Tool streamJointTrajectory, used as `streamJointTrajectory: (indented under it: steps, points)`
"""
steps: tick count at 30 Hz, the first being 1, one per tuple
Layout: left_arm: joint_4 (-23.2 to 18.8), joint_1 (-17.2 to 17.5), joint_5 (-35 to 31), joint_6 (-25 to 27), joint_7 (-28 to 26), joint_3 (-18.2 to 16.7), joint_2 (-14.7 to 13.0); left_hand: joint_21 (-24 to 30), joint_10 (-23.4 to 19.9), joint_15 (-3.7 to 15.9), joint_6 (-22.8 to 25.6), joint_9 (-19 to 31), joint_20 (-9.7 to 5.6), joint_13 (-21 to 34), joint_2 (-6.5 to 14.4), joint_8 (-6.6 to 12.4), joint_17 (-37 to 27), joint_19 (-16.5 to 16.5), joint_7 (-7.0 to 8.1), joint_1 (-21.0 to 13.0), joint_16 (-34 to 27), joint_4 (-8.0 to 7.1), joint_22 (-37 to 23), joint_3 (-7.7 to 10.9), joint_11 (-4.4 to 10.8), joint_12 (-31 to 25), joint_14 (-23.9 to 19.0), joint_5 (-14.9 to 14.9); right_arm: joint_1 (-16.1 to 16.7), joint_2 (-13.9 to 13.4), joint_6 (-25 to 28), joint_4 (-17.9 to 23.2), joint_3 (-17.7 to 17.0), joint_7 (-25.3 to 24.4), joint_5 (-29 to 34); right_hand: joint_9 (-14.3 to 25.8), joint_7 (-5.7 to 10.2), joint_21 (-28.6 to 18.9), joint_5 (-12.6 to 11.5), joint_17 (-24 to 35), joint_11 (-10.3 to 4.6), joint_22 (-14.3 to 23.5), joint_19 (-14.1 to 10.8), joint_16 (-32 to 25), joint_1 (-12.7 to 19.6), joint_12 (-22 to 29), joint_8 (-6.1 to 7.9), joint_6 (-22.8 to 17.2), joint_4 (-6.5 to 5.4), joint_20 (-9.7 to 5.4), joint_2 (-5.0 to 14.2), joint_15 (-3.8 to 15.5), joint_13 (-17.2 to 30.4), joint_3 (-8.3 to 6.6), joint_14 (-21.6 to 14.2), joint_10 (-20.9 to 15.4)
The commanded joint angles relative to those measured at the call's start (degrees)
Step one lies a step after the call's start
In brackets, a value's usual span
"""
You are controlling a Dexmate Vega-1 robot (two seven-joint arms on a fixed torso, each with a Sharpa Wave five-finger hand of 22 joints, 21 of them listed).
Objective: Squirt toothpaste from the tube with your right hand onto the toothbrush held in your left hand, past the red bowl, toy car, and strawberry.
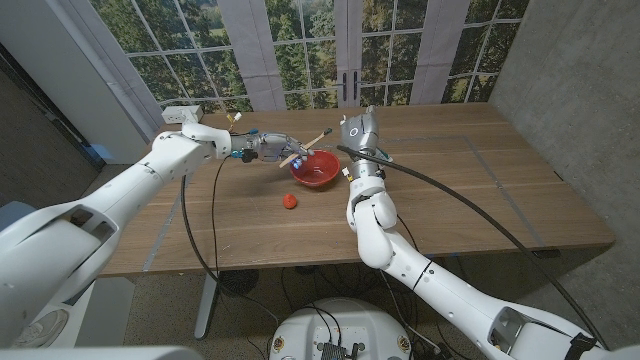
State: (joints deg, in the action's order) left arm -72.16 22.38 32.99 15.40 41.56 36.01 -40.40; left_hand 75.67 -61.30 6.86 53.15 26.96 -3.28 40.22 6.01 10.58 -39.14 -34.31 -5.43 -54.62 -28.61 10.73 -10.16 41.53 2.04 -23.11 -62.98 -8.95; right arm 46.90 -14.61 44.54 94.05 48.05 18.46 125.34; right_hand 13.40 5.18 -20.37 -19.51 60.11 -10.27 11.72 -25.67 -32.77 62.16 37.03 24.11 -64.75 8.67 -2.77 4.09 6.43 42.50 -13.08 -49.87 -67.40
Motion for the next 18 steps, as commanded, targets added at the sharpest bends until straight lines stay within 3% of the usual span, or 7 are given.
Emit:
streamJointTrajectory:
  steps: [1,18]
  points:
    - [1.3,-0.8,-0.4,0.1,0.4,0.4,0.7,0.4,-7.1,6.52,0.6,0.3,-5.11,0.1,2.9,0.40,-0.1,-0.1,-0.68,-2.4,0.2,-0.46,0.0,0.89,6.76,-0.2,-4.4,-0.6,0.6,0.2,3.1,-0.8,-0.3,-9.0,-6.1,-0.3,0.93,-0.6,-0.2,0.4,-0.21,-0.1,-1.1,0.3,2.2,-0.2,-0.63,0.0,-0.65,0.36,2.80,6.25,-0.1,-0.99,-0.4,0.9]
    - [0.6,0.1,0.7,0.3,0.0,-0.6,0.4,0.3,-7.1,6.52,0.5,0.2,-5.17,0.1,2.9,0.35,-0.1,-0.1,-0.64,-2.4,0.1,-0.43,0.0,0.91,6.64,-0.1,-4.4,-0.6,1.0,1.7,5.5,0.6,-0.8,-10.8,-13.7,-0.8,1.29,-1.2,0.8,0.8,-0.91,-0.2,-2.2,1.6,0.8,-1.3,-1.68,1.3,-1.34,1.24,3.36,6.11,-1.2,-1.31,-0.5,2.2]
